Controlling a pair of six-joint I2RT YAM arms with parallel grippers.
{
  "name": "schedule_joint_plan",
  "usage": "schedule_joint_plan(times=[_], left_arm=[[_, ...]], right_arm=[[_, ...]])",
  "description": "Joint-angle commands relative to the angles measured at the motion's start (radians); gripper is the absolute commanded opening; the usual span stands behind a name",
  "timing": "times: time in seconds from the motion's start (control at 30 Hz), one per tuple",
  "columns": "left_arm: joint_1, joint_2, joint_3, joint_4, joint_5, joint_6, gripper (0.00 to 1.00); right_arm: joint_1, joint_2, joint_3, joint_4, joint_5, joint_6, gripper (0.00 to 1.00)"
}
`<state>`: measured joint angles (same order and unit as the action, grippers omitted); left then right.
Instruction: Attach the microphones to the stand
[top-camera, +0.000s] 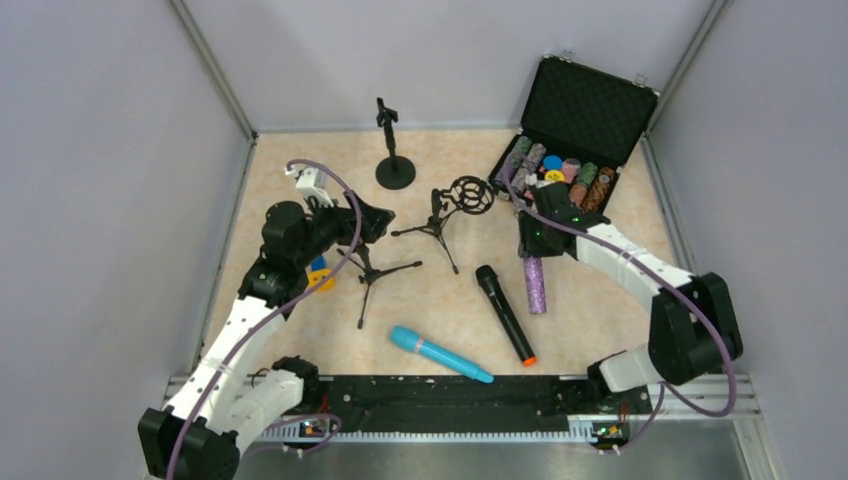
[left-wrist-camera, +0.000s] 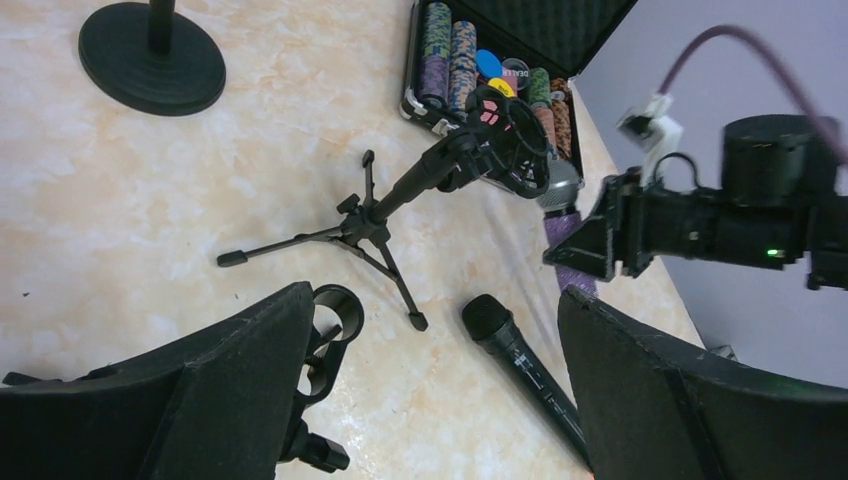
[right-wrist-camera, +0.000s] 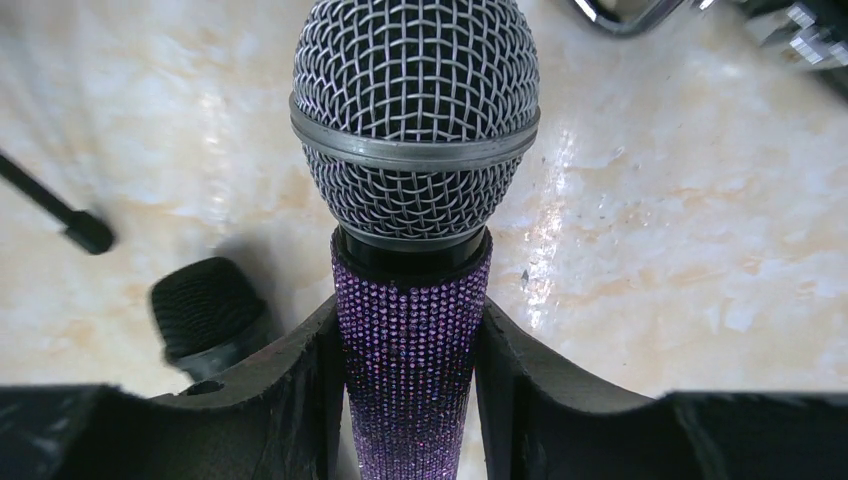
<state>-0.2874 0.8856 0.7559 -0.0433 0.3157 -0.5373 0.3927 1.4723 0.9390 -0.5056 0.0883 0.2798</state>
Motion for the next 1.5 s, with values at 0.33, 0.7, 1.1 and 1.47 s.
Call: schedule_joint_plan(times=[0.33,0.7,1.1,1.47], left_arm=[[-0.159,0.098,0.125,0.003,-0.024,0.045,0.96],[-0.387,0.330,0.117,0.420,0.147,-0.127,0.94],[-0.505,0.547,0.186,0.557,0.231,-0.160,0.90],[-0.533,0.606,0.182,0.605,0.264,-0.188,0.27]], right_arm=[[0.009,-0.352,0.080,0.138,-0.234,0.038,0.00],[0.010,-0.528,-0.088,0.528,-0.416,0.303,0.00],[0.009,-0.597,-0.202,0.722,-0.451,0.498,0.00],[0.009,-0.581,-0.204,0.732,-0.438,0.523,0.01]])
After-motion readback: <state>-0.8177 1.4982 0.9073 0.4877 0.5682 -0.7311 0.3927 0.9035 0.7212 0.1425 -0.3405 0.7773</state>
